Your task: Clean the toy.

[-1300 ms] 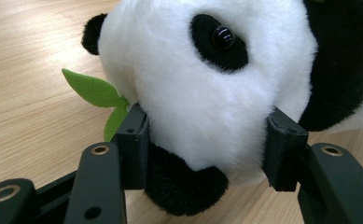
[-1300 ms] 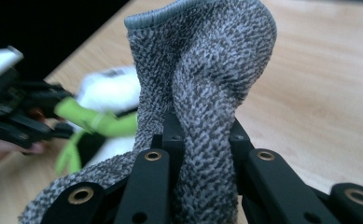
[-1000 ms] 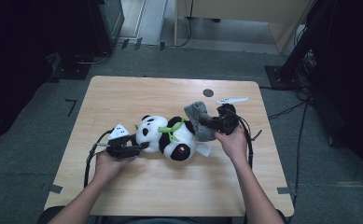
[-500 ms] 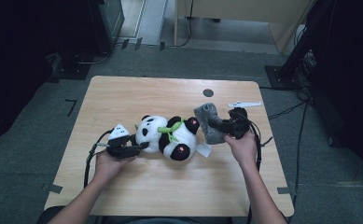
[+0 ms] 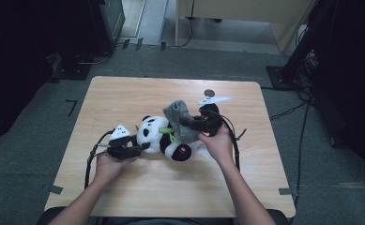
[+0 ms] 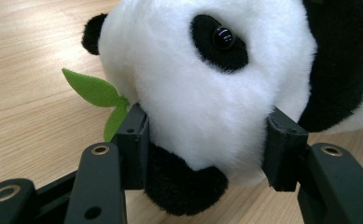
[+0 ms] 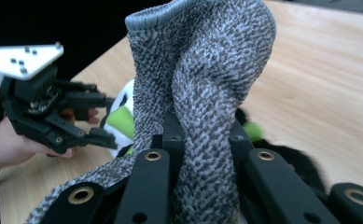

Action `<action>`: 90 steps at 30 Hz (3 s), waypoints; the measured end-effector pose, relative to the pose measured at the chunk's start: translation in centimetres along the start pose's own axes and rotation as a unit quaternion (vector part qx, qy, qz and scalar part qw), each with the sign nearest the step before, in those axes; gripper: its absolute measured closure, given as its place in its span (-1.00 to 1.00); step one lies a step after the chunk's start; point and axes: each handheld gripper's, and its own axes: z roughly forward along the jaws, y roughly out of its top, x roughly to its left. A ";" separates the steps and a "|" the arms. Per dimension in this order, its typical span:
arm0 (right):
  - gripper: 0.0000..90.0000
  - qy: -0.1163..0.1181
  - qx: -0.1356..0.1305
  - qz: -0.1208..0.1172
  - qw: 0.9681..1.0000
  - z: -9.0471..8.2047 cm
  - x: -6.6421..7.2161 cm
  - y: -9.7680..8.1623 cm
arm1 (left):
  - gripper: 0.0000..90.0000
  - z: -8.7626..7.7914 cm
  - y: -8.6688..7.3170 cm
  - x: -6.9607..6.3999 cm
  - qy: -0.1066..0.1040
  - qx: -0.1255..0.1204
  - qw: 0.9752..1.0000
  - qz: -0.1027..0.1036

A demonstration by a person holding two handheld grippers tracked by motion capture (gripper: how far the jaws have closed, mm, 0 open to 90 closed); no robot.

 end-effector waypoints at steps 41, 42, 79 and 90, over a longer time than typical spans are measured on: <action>0.76 -0.052 0.079 0.054 0.994 -1.4 -5.6 -10.1 | 0.03 0.0 0.0 0.2 -0.010 0.005 1.000 -0.024; 0.76 -0.062 0.086 0.064 0.992 -1.7 -6.0 -10.1 | 0.03 0.0 0.0 0.2 -0.009 0.006 1.000 -0.024; 0.76 -0.012 0.035 -0.013 0.999 0.6 -0.6 -4.2 | 0.04 0.1 -0.1 -0.1 -0.006 0.013 1.000 -0.024; 0.76 -0.035 0.062 0.009 0.997 -1.3 -2.9 -8.3 | 0.04 0.1 0.0 0.1 -0.010 0.009 0.999 -0.036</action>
